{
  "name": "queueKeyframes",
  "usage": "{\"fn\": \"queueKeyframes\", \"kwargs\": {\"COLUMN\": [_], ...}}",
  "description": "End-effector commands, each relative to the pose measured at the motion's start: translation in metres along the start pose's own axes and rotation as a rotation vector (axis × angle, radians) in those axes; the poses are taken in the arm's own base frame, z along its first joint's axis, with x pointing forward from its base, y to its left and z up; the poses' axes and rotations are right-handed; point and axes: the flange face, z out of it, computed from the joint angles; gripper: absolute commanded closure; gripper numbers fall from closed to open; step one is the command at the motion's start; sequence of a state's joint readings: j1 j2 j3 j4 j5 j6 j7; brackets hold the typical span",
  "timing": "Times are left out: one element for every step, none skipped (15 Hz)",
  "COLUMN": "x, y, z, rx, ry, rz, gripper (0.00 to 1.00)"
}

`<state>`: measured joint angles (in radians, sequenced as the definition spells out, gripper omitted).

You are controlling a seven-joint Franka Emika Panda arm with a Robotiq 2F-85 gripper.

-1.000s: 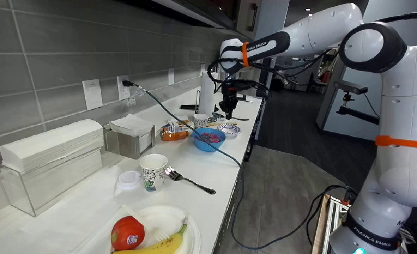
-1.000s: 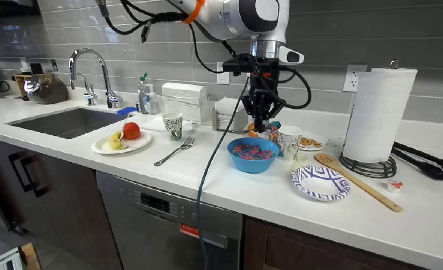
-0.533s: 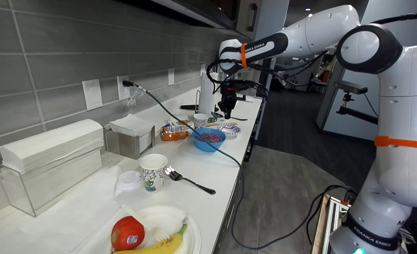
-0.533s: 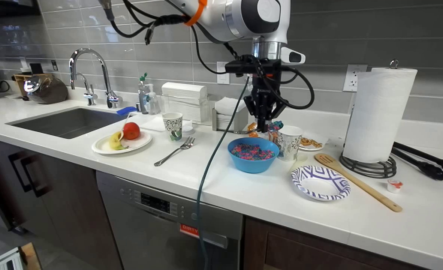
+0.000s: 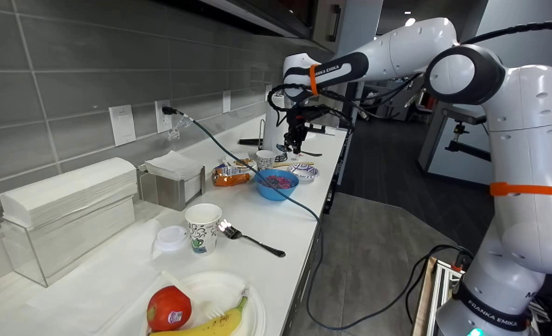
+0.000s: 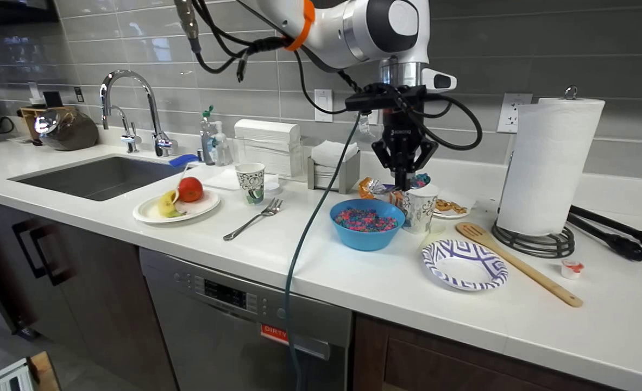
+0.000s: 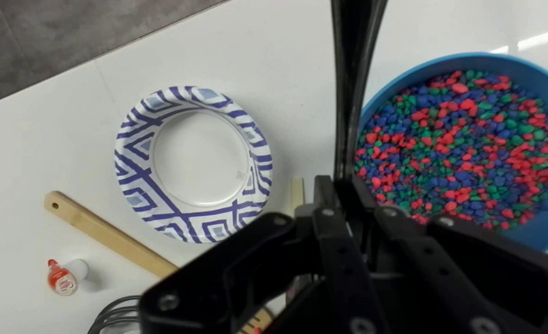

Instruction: Transfer a spoonful of contents from the blue bowl to the right cup

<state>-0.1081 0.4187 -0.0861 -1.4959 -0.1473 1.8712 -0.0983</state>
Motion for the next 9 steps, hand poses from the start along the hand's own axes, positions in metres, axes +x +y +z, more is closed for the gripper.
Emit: {"fn": "queueKeyframes", "kwargs": {"x": [0.023,0.028,0.033,0.039,0.043,0.047,0.051,0.054,0.056], "y": [0.0,-0.002,-0.004,-0.005,-0.008,-0.011,-0.015,-0.02,-0.024], "z": [-0.001,-0.001,-0.002,-0.001,-0.001,-0.001,0.0,0.002,0.003], "rx": [-0.05,-0.063,-0.074,-0.095,-0.104,-0.112,-0.12,-0.134,-0.146], "ry": [0.014,0.017,0.021,0.024,0.025,0.023,0.019,0.014,0.007], "rz": [-0.007,-0.012,-0.017,-0.017,-0.022,-0.032,-0.04,-0.047,-0.052], "gripper": [0.97,0.97,0.97,0.97,0.97,0.97,0.97,0.97,0.97]}}
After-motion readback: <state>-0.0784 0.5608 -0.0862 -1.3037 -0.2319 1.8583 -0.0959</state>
